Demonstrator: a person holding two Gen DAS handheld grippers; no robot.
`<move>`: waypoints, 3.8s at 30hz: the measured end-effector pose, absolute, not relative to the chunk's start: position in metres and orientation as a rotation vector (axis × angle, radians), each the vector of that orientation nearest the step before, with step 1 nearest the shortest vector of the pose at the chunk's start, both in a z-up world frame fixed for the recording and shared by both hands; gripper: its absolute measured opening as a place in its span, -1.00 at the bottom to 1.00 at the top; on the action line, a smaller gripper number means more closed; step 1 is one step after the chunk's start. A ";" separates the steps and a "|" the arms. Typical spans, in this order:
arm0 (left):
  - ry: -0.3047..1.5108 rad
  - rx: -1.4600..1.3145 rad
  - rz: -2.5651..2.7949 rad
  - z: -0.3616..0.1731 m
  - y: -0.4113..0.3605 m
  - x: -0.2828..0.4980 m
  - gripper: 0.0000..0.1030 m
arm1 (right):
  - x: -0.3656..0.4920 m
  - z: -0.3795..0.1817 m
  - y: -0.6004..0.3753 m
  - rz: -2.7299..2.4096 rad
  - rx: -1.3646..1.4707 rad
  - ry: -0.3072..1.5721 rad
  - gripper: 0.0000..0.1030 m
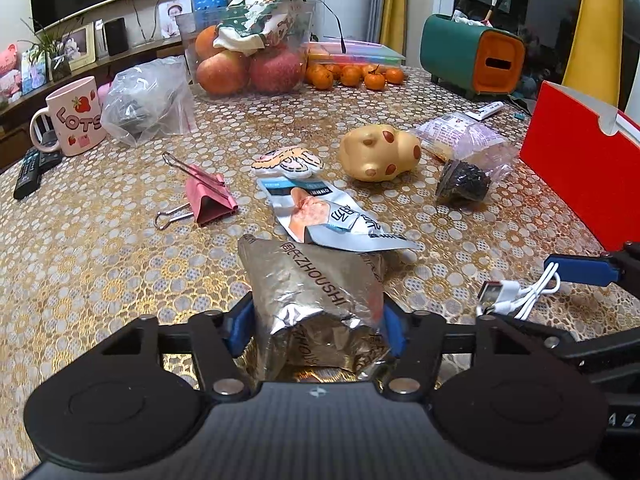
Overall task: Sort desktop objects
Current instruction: 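Grasp the foil snack bag with left tool while right tool grasps white cable, then carry the foil bag and white cable with both tools into the red box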
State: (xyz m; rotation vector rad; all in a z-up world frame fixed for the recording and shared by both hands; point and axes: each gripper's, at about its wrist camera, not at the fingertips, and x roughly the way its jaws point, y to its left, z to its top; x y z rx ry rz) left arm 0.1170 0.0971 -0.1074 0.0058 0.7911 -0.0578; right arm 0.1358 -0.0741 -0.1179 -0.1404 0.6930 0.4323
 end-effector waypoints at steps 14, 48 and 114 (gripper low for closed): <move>0.818 -0.063 -0.058 -0.092 0.082 0.087 0.09 | 0.118 -0.094 -0.108 0.398 -0.118 0.657 0.46; 0.715 -0.015 -0.280 -0.005 -0.066 0.061 0.09 | 0.072 -0.030 -0.238 0.264 -0.047 0.555 0.45; 0.964 0.258 -0.419 -0.052 -0.264 0.274 0.10 | 0.250 -0.063 -0.377 0.185 -0.210 0.852 0.45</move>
